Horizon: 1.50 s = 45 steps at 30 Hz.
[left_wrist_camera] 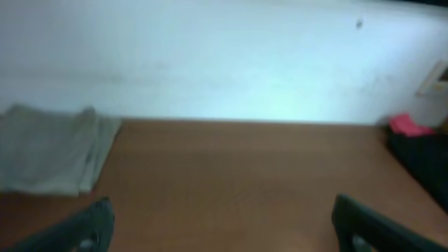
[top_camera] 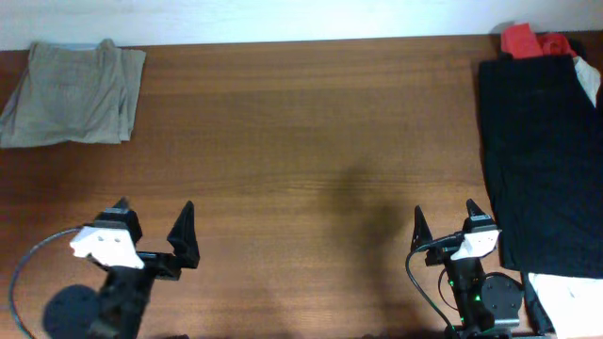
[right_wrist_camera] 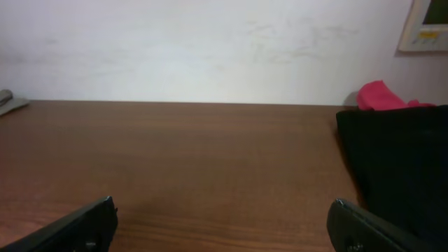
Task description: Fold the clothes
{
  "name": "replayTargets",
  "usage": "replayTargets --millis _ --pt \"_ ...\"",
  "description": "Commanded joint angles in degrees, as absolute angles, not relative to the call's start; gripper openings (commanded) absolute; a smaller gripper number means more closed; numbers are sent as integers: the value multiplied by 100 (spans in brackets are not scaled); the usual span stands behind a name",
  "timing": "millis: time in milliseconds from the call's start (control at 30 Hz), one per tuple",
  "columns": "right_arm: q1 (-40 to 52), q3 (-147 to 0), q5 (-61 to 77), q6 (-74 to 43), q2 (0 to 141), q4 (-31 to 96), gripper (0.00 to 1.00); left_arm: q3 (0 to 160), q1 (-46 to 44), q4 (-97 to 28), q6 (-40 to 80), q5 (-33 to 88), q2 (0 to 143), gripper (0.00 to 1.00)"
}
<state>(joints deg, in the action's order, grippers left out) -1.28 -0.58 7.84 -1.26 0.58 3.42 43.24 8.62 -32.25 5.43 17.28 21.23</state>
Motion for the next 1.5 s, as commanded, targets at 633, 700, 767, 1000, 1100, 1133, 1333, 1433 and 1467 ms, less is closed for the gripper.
replayTargets --millis 633,700,767,1000,1100,1133,1333,1433,1467 --pt "-80 -32 838 -106 19 370 99 51 276 -478 740 -106 30 99" --pt "-80 -32 836 -106 19 370 99 51 276 -478 740 -106 30 99" --pt "-80 -32 838 -104 19 370 99 51 276 -478 740 -106 30 99" --pt "-80 -32 838 -106 19 370 99 51 276 -478 740 -106 30 99" --pt "-80 -32 836 -106 19 370 99 51 276 -478 740 -106 30 99" --pt "-80 -32 838 -106 19 370 99 51 276 -478 740 -106 30 99" --pt "-80 -32 838 -106 19 370 99 51 276 -478 740 -106 30 99" --pt "-80 -32 838 -106 19 370 99 51 276 -478 740 -106 30 99" --pt "-80 -32 838 -106 19 370 99 51 276 -478 740 -106 30 99"
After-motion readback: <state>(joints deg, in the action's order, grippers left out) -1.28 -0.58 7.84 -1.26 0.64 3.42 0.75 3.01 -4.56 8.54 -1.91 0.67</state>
